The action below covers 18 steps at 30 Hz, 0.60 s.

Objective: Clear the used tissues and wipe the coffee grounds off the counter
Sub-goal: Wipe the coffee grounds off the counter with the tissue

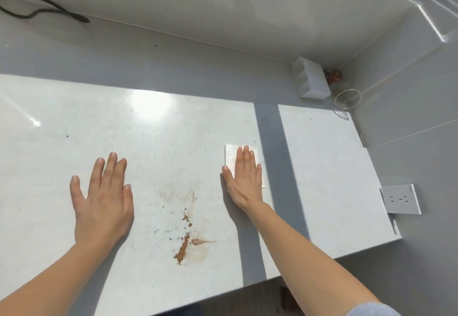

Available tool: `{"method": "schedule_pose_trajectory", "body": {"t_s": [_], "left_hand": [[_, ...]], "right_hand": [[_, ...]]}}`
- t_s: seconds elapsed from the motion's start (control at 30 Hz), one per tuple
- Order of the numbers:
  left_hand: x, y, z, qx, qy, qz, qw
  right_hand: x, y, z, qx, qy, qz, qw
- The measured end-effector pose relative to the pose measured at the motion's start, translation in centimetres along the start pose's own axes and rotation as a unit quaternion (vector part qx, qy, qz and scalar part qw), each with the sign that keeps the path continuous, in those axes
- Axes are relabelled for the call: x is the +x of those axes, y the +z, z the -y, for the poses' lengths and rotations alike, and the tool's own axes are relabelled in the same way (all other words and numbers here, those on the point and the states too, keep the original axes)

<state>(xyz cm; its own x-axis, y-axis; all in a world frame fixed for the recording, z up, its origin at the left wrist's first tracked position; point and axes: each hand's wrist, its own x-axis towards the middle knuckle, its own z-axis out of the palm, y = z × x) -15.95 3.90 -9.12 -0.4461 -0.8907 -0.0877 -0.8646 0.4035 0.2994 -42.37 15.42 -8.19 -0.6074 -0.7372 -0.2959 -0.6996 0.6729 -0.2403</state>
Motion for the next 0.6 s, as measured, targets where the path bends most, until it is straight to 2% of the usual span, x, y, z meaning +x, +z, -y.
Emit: {"method": "schedule_pose_trajectory", "body": {"t_s": [0.13, 0.27, 0.47, 0.6], "left_hand": [[0.0, -0.4, -0.1, -0.018, 0.0, 0.004, 1.0], [-0.1, -0.6, -0.2, -0.026, -0.001, 0.006, 1.0], [0.1, -0.6, -0.5, -0.012, -0.009, 0.006, 1.0], [0.1, -0.2, -0.2, -0.002, -0.012, 0.002, 1.0]], "right_hand": [[-5.3, 1.2, -0.3, 0.006, -0.068, 0.025, 0.997], [-10.2, 1.5, -3.9, -0.01, -0.032, 0.024, 0.999], [-2.8, -1.6, -6.1, 0.019, 0.074, 0.002, 0.997], [1.6, -1.8, -3.3, 0.017, 0.043, 0.005, 0.999]]}}
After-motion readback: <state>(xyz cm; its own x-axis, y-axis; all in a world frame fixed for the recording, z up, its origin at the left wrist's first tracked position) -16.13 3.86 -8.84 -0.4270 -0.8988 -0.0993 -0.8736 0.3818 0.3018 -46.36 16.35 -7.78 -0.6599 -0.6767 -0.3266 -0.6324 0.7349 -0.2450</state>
